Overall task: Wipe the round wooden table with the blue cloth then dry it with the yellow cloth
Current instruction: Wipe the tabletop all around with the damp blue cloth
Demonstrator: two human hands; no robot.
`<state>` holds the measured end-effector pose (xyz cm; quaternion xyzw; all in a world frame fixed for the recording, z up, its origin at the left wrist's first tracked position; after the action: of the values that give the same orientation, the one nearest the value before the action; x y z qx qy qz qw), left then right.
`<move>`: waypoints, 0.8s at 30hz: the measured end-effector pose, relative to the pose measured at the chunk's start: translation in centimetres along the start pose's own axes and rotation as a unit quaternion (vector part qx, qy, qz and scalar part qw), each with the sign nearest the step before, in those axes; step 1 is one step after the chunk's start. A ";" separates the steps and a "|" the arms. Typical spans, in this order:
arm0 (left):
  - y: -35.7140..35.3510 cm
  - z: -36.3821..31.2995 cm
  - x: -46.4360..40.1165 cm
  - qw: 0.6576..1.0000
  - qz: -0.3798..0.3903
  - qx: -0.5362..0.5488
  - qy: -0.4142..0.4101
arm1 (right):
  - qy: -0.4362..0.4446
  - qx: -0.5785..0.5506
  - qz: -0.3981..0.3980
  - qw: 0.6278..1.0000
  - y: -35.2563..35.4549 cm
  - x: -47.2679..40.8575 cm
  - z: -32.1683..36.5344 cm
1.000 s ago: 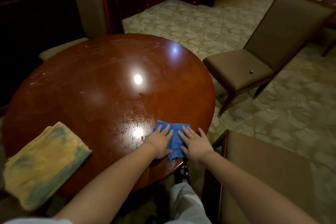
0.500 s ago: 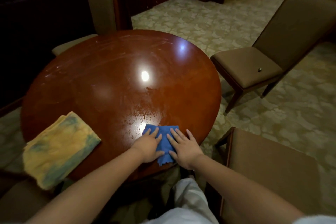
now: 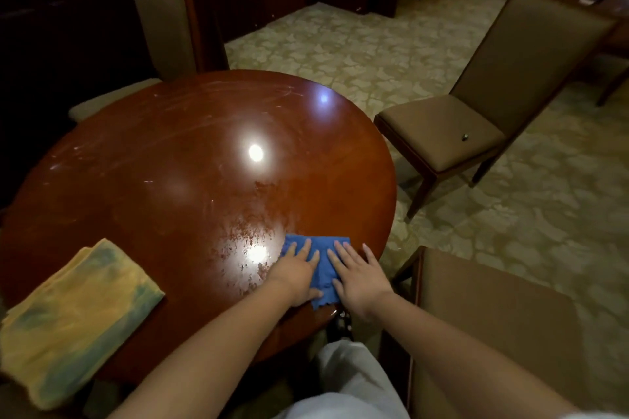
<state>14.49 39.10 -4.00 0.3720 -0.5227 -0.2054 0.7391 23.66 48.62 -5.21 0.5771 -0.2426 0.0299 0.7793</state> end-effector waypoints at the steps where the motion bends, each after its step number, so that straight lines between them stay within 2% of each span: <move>1: 0.4 0.1 -0.5 1.000 0.003 0.008 0.003 | 0.003 0.001 0.002 1.000 0.3 -0.6 -0.3; 9: 3.0 2.2 -4.5 1.000 0.000 0.019 0.009 | 0.015 -0.011 -0.017 1.000 1.7 -4.7 -2.8; 24: 12.0 8.2 -16.6 0.999 0.018 0.022 0.035 | -0.002 -0.021 0.009 1.000 9.6 -17.7 -9.2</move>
<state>-0.21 55.51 -3.61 0.3853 -0.5072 -0.1671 0.7526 8.08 64.39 -6.00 0.5584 -0.2499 0.0302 0.7904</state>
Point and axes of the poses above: each hand's wrist, its own x-axis away from the middle knuckle, its own y-axis out of the back of the hand, z = x × y, the point moved 4 cm from there along -x, towards the middle knuckle, and after that the axes turned 14 degrees about -x, right-handed, at the moved point
